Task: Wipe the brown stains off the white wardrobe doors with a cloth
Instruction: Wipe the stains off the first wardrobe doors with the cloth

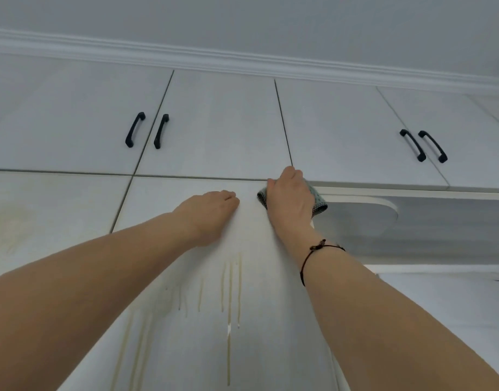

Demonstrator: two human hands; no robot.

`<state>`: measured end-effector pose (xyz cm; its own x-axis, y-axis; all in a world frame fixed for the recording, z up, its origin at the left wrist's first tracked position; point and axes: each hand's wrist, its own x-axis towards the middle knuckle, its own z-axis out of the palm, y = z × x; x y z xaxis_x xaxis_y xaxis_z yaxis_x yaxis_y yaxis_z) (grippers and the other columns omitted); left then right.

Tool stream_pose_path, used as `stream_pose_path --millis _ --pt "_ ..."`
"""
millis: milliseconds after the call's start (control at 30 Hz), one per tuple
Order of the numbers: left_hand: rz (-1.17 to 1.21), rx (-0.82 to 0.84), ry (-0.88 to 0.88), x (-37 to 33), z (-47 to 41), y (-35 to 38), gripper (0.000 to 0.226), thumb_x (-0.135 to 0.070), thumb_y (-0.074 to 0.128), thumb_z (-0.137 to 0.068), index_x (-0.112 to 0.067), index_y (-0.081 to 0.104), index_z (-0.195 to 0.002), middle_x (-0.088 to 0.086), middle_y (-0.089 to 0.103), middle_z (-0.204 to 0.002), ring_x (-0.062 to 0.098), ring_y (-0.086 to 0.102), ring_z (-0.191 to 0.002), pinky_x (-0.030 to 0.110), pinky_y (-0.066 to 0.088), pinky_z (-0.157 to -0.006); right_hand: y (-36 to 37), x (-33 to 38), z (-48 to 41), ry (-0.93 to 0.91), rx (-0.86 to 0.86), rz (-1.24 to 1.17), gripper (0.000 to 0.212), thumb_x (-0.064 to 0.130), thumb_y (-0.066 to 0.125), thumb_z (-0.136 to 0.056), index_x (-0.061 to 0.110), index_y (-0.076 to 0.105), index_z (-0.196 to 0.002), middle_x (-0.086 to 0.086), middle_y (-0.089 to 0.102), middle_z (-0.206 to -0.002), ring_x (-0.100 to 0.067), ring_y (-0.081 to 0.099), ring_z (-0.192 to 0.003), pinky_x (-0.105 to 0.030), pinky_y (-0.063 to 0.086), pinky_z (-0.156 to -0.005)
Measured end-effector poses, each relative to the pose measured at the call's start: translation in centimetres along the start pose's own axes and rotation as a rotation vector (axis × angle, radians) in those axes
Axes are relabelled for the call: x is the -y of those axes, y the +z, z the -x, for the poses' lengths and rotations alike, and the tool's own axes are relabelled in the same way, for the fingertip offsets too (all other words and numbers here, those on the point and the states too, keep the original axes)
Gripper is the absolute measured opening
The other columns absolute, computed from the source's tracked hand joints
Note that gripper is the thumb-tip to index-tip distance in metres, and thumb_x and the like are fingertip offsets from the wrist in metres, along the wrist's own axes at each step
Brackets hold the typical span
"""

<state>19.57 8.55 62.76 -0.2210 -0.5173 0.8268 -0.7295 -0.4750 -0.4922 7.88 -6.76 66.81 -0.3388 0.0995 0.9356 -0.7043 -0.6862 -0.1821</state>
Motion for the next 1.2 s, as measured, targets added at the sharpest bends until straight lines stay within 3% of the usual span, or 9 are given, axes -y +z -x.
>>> stream_pose_path --millis 133,333,433,500,567,700,967,1100,1200 --pt "0.020 0.044 -0.009 0.1 -0.6 -0.5 0.054 0.001 0.051 -0.085 -0.010 0.044 -0.137 0.004 0.042 -0.139 0.025 0.050 -0.122 0.041 0.046 -0.098 -0.3 0.7 0.3 0.045 0.018 0.022 0.035 0.038 0.038 -0.105 0.006 0.048 -0.115 -0.010 0.055 -0.113 -0.025 0.060 -0.099 -0.032 0.035 -0.062" --pt "0.029 0.037 -0.016 0.4 -0.7 -1.0 0.054 0.003 0.046 -0.087 -0.011 0.046 -0.139 0.005 0.044 -0.142 0.025 0.049 -0.126 0.041 0.043 -0.103 -3.0 -0.3 9.5 -0.582 0.091 -0.192 0.028 0.037 0.045 -0.097 0.012 0.058 -0.097 -0.003 0.057 -0.088 -0.023 0.057 -0.061 -0.028 0.033 -0.047" --pt "0.078 0.064 -0.007 1.4 0.1 -1.2 0.070 0.002 0.043 -0.089 -0.015 0.027 -0.154 0.001 0.028 -0.159 0.021 0.033 -0.144 0.035 0.031 -0.116 -3.6 -2.1 7.0 -0.442 0.134 -0.110 0.032 0.038 0.040 -0.101 0.011 0.056 -0.108 -0.005 0.058 -0.099 -0.025 0.061 -0.076 -0.034 0.042 -0.057" --pt "0.086 0.053 -0.067 2.7 1.2 -1.2 0.080 0.001 0.042 -0.090 -0.017 0.008 -0.160 0.000 0.013 -0.165 0.020 0.021 -0.150 0.032 0.024 -0.120 -3.7 -2.3 4.0 -0.276 0.069 -0.010 0.017 0.021 0.055 -0.098 0.007 0.060 -0.104 -0.012 0.059 -0.099 -0.029 0.061 -0.082 -0.036 0.048 -0.060" --pt "0.032 0.016 -0.117 4.6 2.4 -1.0 0.081 0.002 0.041 -0.090 -0.015 0.003 -0.160 0.001 0.007 -0.167 0.021 0.018 -0.151 0.033 0.024 -0.120 -2.9 -1.3 1.9 -0.229 0.103 0.120 0.027 0.001 0.040 -0.093 0.006 0.061 -0.109 -0.015 0.055 -0.106 -0.028 0.057 -0.093 -0.032 0.044 -0.060" --pt "-0.060 0.102 -0.248 8.3 5.4 -0.7 0.078 0.003 0.039 -0.093 -0.011 0.002 -0.160 0.005 0.003 -0.167 0.022 0.014 -0.153 0.034 0.022 -0.122 -0.6 2.4 -0.1 -0.158 0.137 0.108 0.045 0.025 0.017 -0.104 0.008 0.052 -0.127 -0.011 0.048 -0.125 -0.020 0.053 -0.109 -0.026 0.037 -0.069" --pt "-0.119 0.266 -0.382 11.0 7.1 -0.4 0.055 0.002 0.040 -0.088 -0.008 0.035 -0.142 0.011 0.048 -0.134 0.027 0.053 -0.112 0.035 0.047 -0.087 -2.8 5.1 8.9 -0.543 0.270 -0.248 0.027 0.043 0.039 -0.103 0.022 0.054 -0.096 0.003 0.065 -0.082 -0.022 0.063 -0.070 -0.032 0.040 -0.054" --pt "-0.169 0.261 -0.365 11.0 7.0 0.0 0.058 0.004 0.040 -0.091 -0.005 0.028 -0.147 0.012 0.041 -0.143 0.026 0.052 -0.115 0.033 0.047 -0.092 -3.3 -0.5 4.7 -0.266 0.254 -0.200 0.025 0.041 0.036 -0.102 0.026 0.050 -0.088 0.004 0.054 -0.069 -0.022 0.053 -0.061 -0.029 0.034 -0.052" --pt "-0.210 0.270 -0.337 10.7 7.0 0.6 0.070 0.006 0.043 -0.092 -0.001 0.012 -0.154 0.017 0.016 -0.162 0.030 0.045 -0.134 0.035 0.043 -0.105 -2.6 -1.6 1.9 -0.120 0.073 0.084 0.006 0.018 0.062 -0.094 0.015 0.060 -0.090 -0.002 0.061 -0.070 -0.022 0.057 -0.056 -0.025 0.033 -0.047"
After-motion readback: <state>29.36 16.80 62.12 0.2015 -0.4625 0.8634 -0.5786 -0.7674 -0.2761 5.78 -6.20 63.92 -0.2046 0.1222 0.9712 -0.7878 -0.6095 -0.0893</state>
